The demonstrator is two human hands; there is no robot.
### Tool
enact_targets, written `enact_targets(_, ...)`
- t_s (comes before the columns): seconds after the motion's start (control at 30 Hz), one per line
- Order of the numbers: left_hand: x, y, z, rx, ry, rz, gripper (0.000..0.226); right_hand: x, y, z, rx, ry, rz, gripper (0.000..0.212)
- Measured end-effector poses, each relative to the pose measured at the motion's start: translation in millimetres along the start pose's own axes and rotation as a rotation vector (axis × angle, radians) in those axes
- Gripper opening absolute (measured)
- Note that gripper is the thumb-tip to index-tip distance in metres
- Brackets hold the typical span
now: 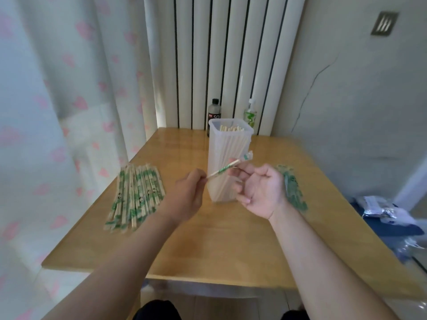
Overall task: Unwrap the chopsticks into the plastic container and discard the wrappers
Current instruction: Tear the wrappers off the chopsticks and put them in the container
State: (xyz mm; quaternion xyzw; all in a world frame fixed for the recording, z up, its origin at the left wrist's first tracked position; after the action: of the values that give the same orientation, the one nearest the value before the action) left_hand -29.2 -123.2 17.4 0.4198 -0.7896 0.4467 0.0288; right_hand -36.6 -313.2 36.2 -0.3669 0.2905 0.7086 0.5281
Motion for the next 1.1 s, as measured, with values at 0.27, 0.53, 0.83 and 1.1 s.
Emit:
enact_targets(0.27,30,-27,16,-0.001,0.244,-0.153,0.013,-15,-6,-5,0.241,0.247,-0.187,0.021)
enact_targets(0.53,41,-37,28,-0.063,0.294,-0.209,0.015,-26,-1,-19,0.374,0.24,-0.239,0.016)
enact_targets(0.83,49,-44,33,-0.047,0.242,-0.185,0.015,-19,0,-22,0.342,0.238,-0.194,0.017)
enact_targets(1.1,36,-45,32,-0.088,0.176,-0.181,0.014,-37,0,-43,0.478,0.17,-0.234,0.015)
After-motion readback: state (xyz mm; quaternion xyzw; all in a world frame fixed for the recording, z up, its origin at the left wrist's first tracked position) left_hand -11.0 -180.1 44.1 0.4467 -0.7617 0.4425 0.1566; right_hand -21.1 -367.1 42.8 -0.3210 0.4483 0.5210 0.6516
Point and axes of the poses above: each hand's wrist, its own y-axis away from the middle knuckle, its own z-axis out of the palm, x = y × z, the point moved 4 cm from there along -y, towards the middle knuckle, and after that the axes turned 3 degrees about x, right-handed, at the moved point
